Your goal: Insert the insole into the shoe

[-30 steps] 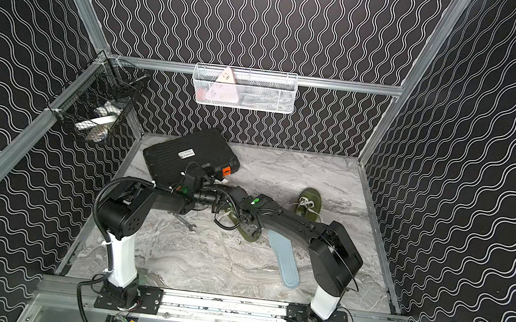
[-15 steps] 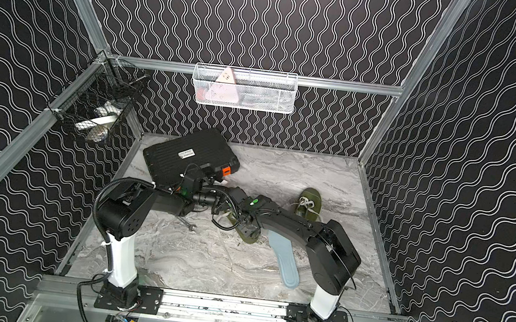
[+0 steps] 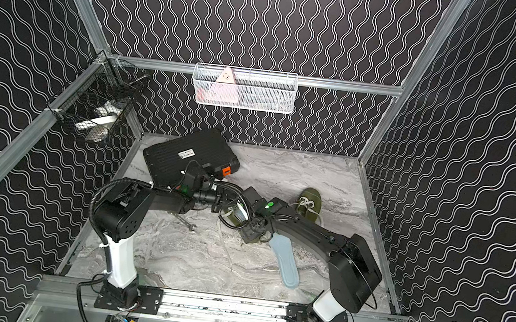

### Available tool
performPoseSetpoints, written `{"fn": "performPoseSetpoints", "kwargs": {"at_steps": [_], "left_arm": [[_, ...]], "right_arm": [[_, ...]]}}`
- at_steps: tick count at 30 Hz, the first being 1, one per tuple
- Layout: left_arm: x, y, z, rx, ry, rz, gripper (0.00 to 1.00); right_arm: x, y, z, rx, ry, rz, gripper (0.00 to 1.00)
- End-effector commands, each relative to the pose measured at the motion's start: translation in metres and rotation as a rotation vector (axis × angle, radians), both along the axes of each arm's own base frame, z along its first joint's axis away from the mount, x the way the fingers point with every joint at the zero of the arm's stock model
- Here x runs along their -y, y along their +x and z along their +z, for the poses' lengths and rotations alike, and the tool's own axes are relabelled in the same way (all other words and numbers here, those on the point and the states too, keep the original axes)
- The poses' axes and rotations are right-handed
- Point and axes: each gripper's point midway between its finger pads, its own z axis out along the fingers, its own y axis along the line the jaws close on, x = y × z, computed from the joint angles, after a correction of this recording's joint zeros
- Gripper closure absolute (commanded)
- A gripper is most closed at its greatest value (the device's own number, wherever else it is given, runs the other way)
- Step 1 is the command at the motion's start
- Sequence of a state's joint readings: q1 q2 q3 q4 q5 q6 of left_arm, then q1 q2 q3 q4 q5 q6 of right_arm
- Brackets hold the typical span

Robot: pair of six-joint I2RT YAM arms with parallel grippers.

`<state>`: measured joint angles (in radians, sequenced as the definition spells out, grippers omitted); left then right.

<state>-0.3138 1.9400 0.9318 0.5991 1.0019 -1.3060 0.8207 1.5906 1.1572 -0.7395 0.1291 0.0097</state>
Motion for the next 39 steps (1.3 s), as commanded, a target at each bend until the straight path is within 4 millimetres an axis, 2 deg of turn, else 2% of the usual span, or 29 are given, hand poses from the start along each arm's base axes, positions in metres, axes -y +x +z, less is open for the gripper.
{"fn": "performPoseSetpoints", "kwargs": {"at_steps": [1, 6, 9, 18, 29, 32, 39], "left_arm": [[0.0, 0.0, 0.004, 0.026, 0.011, -0.012, 1.0], [0.0, -0.001, 0.003, 0.024, 0.016, -0.013, 1.0], [0.0, 0.0, 0.002, 0.022, 0.018, -0.014, 1.0], [0.001, -0.001, 0.002, 0.019, 0.021, -0.016, 1.0], [0.002, -0.004, -0.001, 0.012, 0.021, -0.014, 1.0], [0.003, -0.005, -0.002, 0.009, 0.021, -0.013, 1.0], [0.003, -0.01, -0.007, -0.005, 0.009, -0.002, 1.0]], "right_arm": [[-0.001, -0.001, -0.003, -0.007, 0.004, 0.01, 0.18], [0.002, 0.006, -0.007, 0.02, -0.037, 0.02, 0.21], [-0.002, 0.01, -0.005, 0.035, -0.029, 0.032, 0.28], [0.001, 0.017, -0.004, 0.044, -0.079, 0.026, 0.58], [-0.006, 0.02, -0.006, 0.018, -0.083, 0.017, 0.95], [-0.008, 0.02, -0.007, 0.012, -0.074, 0.019, 0.99], [-0.018, 0.027, -0.009, -0.003, -0.069, 0.014, 0.99]]}}
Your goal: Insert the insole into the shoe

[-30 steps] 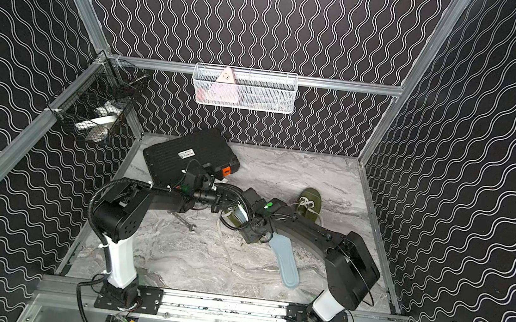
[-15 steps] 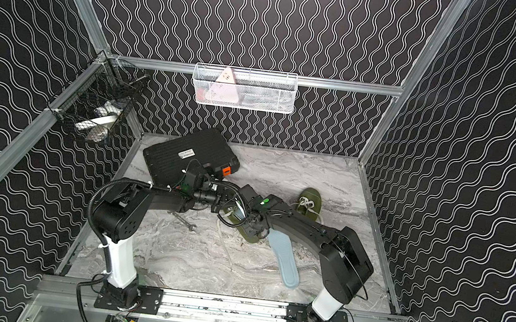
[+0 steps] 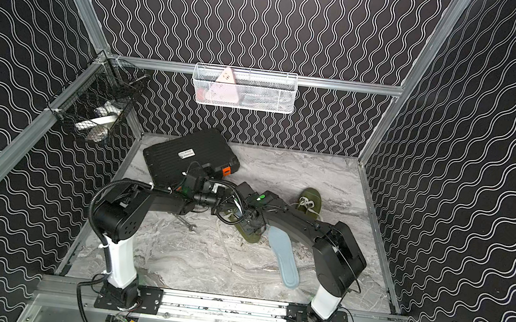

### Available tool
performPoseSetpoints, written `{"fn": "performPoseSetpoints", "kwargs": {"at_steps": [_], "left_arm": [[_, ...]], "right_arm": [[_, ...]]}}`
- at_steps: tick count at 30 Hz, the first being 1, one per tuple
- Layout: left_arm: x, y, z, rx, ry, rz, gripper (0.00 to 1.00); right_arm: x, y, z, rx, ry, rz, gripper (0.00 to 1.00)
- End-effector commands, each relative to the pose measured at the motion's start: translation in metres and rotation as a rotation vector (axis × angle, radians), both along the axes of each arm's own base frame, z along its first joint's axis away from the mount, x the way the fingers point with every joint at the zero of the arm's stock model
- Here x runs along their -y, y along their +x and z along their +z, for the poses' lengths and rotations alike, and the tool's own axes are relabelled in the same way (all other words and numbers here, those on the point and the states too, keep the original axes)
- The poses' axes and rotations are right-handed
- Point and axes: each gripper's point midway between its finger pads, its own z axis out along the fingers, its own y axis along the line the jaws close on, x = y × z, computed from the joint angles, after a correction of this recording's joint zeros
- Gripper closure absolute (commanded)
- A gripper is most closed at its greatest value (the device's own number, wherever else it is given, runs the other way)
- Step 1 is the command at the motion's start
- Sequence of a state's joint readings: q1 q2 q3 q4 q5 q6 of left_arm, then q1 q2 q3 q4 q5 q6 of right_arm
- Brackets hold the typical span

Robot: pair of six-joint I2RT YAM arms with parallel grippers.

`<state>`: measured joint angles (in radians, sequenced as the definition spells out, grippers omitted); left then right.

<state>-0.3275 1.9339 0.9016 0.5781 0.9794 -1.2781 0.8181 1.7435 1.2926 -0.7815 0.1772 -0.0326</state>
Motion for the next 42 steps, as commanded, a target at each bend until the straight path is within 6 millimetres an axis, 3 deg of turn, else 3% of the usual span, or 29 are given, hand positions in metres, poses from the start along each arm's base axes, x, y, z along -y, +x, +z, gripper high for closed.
{"fn": "performPoseSetpoints", "kwargs": {"at_steps": [1, 4, 9, 13, 19, 24, 29, 32, 35, 36, 40, 42], "left_arm": [[0.002, -0.001, 0.005, 0.005, -0.024, 0.002, 1.0], [0.003, -0.001, 0.006, 0.008, -0.024, 0.002, 1.0], [0.004, -0.001, 0.005, 0.008, -0.02, 0.002, 1.0], [0.004, -0.003, 0.004, 0.006, -0.019, 0.0, 1.0], [0.003, -0.004, 0.003, 0.002, -0.024, 0.002, 1.0], [0.003, -0.004, 0.002, 0.002, -0.019, 0.001, 1.0], [0.003, -0.004, 0.002, 0.002, -0.02, 0.001, 1.0], [0.003, -0.004, 0.0, -0.002, -0.022, 0.0, 1.0], [0.003, -0.004, -0.002, -0.007, -0.026, 0.003, 1.0], [0.004, -0.004, -0.002, -0.006, -0.029, 0.002, 1.0], [0.003, -0.004, -0.001, -0.003, -0.023, 0.002, 1.0], [0.003, -0.004, -0.001, -0.001, -0.018, -0.001, 1.0]], "right_arm": [[-0.007, 0.003, 0.0, -0.007, 0.02, -0.011, 0.99], [-0.01, 0.001, -0.004, -0.016, 0.036, -0.01, 0.98], [-0.02, 0.011, 0.005, -0.008, 0.046, -0.02, 0.98], [-0.023, 0.007, -0.004, -0.031, 0.073, -0.027, 0.98], [-0.015, 0.006, -0.024, -0.068, 0.092, -0.064, 0.98], [-0.002, 0.013, -0.033, -0.038, 0.002, -0.057, 0.98], [0.012, 0.028, -0.026, 0.046, -0.095, -0.058, 0.98], [0.001, 0.03, -0.019, 0.065, -0.031, -0.036, 0.98], [-0.026, 0.015, -0.019, 0.034, 0.155, 0.067, 0.98], [-0.026, 0.013, -0.023, 0.047, 0.169, 0.086, 0.97], [0.023, 0.026, -0.051, 0.041, -0.104, 0.001, 0.94], [0.029, 0.022, -0.052, 0.009, -0.132, 0.012, 0.86]]}}
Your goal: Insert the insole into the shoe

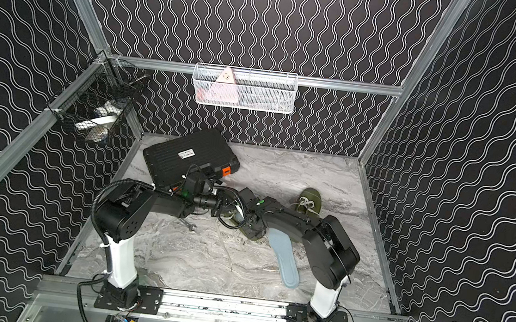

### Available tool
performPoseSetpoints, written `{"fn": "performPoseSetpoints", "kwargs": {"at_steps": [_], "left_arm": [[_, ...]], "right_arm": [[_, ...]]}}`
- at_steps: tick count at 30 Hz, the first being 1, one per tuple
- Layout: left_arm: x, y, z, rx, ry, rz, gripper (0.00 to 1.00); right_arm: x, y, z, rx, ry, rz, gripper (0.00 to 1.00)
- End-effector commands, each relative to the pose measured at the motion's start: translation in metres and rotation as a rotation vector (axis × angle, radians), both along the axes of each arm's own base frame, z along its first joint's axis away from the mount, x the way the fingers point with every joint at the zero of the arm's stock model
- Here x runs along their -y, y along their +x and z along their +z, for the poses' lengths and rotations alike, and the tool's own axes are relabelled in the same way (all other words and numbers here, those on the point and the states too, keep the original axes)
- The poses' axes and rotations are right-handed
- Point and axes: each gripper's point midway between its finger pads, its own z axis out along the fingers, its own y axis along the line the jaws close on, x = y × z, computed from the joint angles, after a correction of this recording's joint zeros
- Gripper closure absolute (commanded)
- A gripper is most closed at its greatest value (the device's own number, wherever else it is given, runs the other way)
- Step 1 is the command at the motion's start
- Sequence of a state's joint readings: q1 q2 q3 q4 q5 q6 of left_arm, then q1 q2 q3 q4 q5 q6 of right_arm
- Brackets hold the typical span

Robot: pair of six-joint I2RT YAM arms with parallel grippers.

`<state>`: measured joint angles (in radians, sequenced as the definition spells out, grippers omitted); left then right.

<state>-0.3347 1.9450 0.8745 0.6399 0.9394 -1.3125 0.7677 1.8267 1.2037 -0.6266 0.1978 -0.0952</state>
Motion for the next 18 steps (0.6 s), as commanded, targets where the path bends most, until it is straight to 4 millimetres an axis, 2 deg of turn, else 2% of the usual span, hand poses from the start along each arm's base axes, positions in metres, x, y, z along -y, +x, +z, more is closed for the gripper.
{"fn": "performPoseSetpoints", "kwargs": {"at_steps": [1, 6, 9, 12, 18], "left_arm": [[0.004, -0.005, 0.006, 0.005, -0.022, -0.039, 1.0], [0.004, -0.002, 0.006, 0.011, -0.017, -0.034, 1.0], [0.005, -0.001, 0.009, 0.017, -0.018, -0.036, 1.0], [0.005, 0.0, 0.011, 0.022, -0.006, -0.041, 1.0], [0.004, 0.0, 0.01, 0.024, -0.002, -0.039, 1.0]], "right_arm": [[0.013, 0.002, 0.001, 0.014, -0.063, 0.012, 0.8], [0.002, -0.009, 0.037, 0.018, 0.092, -0.03, 0.48], [-0.001, -0.017, 0.048, -0.003, 0.143, -0.047, 0.3], [0.002, -0.019, 0.054, 0.004, 0.151, -0.064, 0.25], [-0.003, -0.017, 0.067, 0.019, 0.19, -0.081, 0.24]]}}
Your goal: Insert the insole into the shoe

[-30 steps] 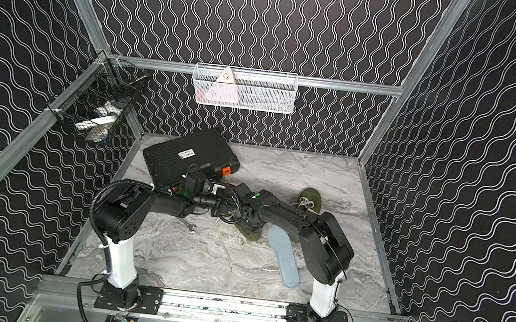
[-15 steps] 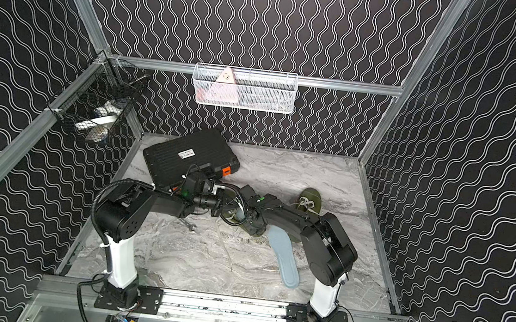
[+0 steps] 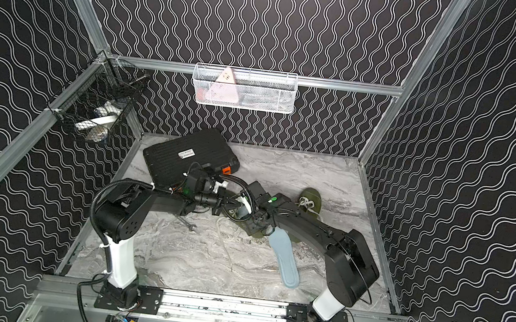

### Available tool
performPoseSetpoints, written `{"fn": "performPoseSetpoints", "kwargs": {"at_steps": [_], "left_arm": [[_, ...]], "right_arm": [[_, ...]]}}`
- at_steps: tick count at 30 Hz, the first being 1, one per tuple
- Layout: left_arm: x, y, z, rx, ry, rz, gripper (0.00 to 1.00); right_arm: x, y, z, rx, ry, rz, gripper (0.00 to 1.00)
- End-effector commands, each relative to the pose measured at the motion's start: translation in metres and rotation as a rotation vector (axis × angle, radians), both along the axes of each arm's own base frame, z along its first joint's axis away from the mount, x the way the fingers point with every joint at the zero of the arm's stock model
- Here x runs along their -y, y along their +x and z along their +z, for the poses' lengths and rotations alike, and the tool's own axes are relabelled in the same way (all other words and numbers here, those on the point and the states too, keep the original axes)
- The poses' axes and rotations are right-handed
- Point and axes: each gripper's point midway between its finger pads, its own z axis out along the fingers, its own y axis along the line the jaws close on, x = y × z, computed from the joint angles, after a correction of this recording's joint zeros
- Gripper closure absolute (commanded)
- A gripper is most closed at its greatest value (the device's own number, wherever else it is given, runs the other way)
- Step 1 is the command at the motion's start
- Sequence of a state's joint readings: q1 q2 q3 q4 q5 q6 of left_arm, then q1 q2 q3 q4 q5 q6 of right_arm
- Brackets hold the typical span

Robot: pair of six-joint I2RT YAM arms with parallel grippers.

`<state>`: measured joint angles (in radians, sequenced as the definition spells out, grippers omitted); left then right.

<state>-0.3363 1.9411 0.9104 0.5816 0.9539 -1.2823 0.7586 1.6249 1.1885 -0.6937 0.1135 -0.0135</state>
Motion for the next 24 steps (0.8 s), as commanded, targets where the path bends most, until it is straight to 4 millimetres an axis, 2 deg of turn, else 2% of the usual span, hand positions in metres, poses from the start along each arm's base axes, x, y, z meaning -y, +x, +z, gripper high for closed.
{"fn": "performPoseSetpoints", "kwargs": {"at_steps": [1, 4, 7, 10, 12, 14, 15, 18, 21, 24], "left_arm": [[0.001, -0.002, 0.004, 0.013, -0.007, -0.016, 1.0], [0.001, -0.002, 0.004, 0.012, -0.007, -0.019, 1.0], [0.003, -0.001, 0.007, 0.016, -0.013, -0.022, 1.0], [0.003, 0.003, 0.013, 0.021, -0.03, -0.016, 1.0], [0.005, 0.008, 0.018, 0.023, -0.063, -0.003, 1.0], [0.007, 0.013, 0.03, 0.028, -0.132, 0.015, 1.0], [0.008, 0.014, 0.036, 0.022, -0.173, 0.026, 1.0], [0.009, 0.02, 0.049, 0.021, -0.269, 0.046, 1.0], [0.01, 0.022, 0.051, 0.019, -0.296, 0.053, 1.0], [0.01, 0.019, 0.045, 0.022, -0.241, 0.042, 1.0]], "right_arm": [[-0.002, 0.001, 0.009, 0.004, 0.02, -0.033, 0.25], [-0.002, 0.006, 0.014, 0.01, 0.015, -0.064, 0.33], [-0.001, 0.009, 0.011, 0.002, 0.009, -0.113, 0.51], [-0.001, 0.008, 0.003, -0.014, 0.021, -0.149, 0.64], [-0.003, 0.006, -0.01, -0.029, 0.035, -0.156, 0.71], [0.002, 0.012, -0.03, -0.028, 0.047, -0.184, 0.8], [0.01, 0.01, -0.049, -0.059, 0.034, -0.2, 0.83], [0.018, 0.015, -0.075, -0.109, -0.008, -0.219, 0.88], [0.023, 0.014, -0.071, -0.118, -0.036, -0.214, 0.9], [0.022, 0.017, -0.046, -0.062, 0.002, -0.216, 0.9]]}}
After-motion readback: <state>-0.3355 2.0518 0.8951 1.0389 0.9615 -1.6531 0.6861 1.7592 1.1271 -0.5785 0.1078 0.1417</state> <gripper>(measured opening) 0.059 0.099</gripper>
